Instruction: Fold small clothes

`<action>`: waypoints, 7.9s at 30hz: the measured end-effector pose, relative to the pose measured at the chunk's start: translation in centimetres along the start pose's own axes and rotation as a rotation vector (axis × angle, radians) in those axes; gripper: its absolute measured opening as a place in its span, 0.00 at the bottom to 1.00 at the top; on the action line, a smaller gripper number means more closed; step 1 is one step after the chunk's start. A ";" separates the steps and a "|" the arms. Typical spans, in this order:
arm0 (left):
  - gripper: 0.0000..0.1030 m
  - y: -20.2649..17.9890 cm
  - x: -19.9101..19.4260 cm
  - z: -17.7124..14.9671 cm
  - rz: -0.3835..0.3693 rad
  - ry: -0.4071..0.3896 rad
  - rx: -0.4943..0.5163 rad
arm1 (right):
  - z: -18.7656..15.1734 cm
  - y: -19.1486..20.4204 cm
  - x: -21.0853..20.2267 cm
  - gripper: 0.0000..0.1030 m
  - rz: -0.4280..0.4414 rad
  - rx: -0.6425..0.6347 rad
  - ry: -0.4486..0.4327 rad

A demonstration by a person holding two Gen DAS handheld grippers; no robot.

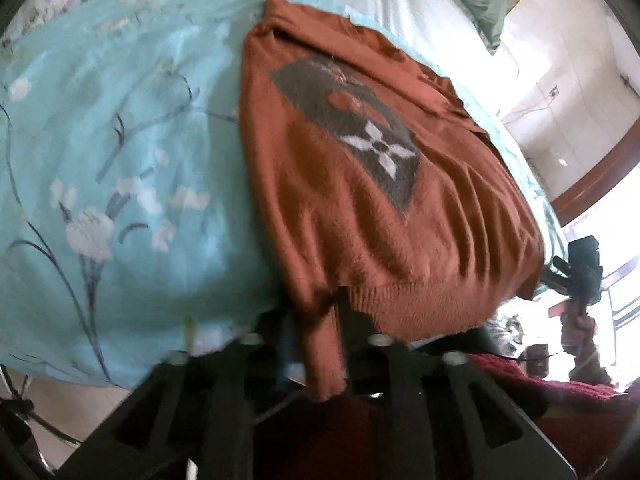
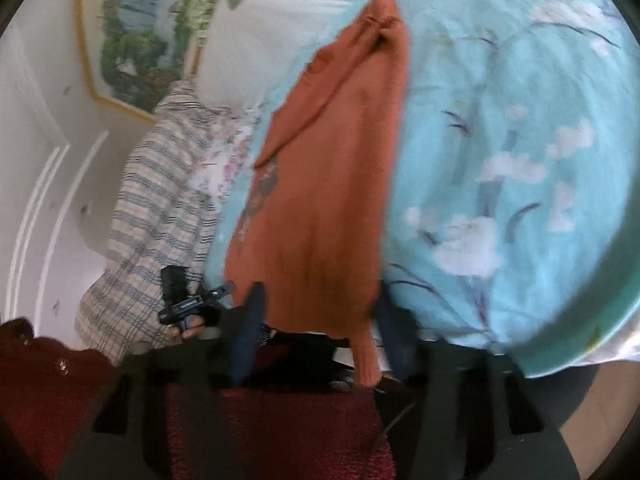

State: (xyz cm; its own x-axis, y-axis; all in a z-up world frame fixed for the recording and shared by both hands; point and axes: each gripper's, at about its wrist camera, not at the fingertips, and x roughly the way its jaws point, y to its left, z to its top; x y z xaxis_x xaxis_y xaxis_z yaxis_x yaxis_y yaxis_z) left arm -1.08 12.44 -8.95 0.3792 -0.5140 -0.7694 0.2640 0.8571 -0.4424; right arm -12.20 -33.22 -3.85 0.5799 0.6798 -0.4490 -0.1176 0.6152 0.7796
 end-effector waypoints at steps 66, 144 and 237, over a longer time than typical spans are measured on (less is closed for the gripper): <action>0.05 2.0 10.1 34.1 0.244 -0.319 -0.123 | 34.3 -4.1 13.2 0.08 -0.388 0.027 -0.107; 0.62 2.0 9.8 21.7 0.155 -0.383 -0.511 | 17.9 4.3 13.2 0.36 -0.377 -0.057 -0.180; 0.82 -13.7 20.3 29.4 0.002 -0.059 -0.031 | 30.1 -4.8 11.3 0.75 -0.380 0.019 -0.047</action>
State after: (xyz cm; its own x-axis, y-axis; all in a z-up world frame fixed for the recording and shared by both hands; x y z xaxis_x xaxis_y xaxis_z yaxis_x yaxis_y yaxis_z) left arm 29.05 -10.77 -4.98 0.4313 -0.5129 -0.7422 0.2362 0.8582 -0.4558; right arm 19.19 -40.45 0.50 0.6157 0.3851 -0.6875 0.1276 0.8122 0.5692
